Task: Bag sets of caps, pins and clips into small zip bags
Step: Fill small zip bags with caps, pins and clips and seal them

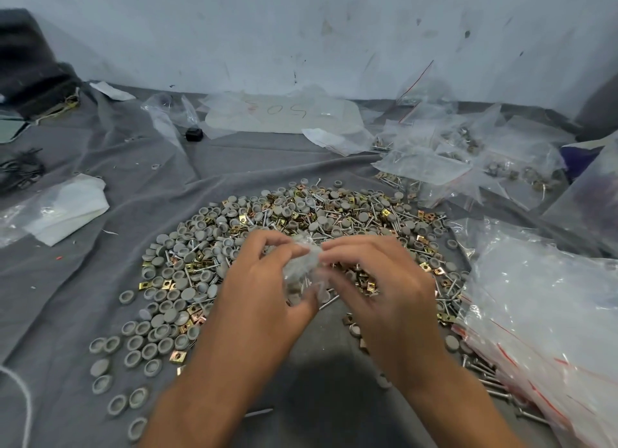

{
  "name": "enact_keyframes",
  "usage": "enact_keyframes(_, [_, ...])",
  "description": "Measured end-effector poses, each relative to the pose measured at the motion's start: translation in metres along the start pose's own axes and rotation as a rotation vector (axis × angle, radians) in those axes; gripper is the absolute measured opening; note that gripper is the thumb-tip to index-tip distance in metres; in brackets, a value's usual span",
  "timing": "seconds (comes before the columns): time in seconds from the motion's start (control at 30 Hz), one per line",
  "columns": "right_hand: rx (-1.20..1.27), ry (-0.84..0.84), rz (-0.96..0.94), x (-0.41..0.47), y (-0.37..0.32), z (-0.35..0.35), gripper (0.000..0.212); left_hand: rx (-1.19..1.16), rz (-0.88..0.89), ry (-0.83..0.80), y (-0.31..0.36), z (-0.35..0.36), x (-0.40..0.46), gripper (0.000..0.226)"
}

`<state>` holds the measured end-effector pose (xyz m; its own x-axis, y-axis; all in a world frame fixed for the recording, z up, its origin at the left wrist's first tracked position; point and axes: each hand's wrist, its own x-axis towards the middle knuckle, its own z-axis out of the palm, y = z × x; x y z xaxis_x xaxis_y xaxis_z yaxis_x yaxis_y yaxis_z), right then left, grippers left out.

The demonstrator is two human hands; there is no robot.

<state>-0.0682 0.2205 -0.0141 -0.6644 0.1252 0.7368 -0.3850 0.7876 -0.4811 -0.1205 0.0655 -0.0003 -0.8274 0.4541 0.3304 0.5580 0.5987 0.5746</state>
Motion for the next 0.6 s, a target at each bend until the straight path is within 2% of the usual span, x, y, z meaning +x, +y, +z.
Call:
enact_keyframes(0.07, [-0.054, -0.041, 0.149, 0.001, 0.009, -0.002, 0.008, 0.003, -0.026, 0.057, -0.002, -0.004, 0.001, 0.046])
enact_keyframes(0.17, [-0.245, -0.434, 0.361, -0.008, 0.024, 0.002, 0.021, 0.01, -0.046, 0.133, -0.003, -0.008, 0.001, 0.047])
enact_keyframes(0.23, [-0.335, -0.596, 0.391, -0.015, 0.028, 0.009, 0.028, 0.006, -0.04, 0.157, -0.001, -0.01, 0.001, 0.047])
enact_keyframes(0.4, [-0.356, -0.568, 0.318, -0.014, 0.025, 0.013, 0.022, 0.033, -0.039, 0.104, -0.005, -0.007, 0.0, 0.048])
enact_keyframes(0.5, [-0.295, -0.554, 0.353, -0.015, 0.026, 0.014, 0.028, 0.066, -0.026, 0.072, -0.009, -0.004, 0.0, 0.048])
enact_keyframes(0.57, [-0.212, -0.476, 0.356, -0.011, 0.024, 0.012, 0.03, 0.064, -0.026, 0.054, -0.011, -0.003, 0.0, 0.049])
enact_keyframes(0.6, [-0.153, -0.383, 0.33, -0.009, 0.022, 0.01, 0.027, 0.062, -0.029, 0.041, -0.012, -0.003, 0.0, 0.049])
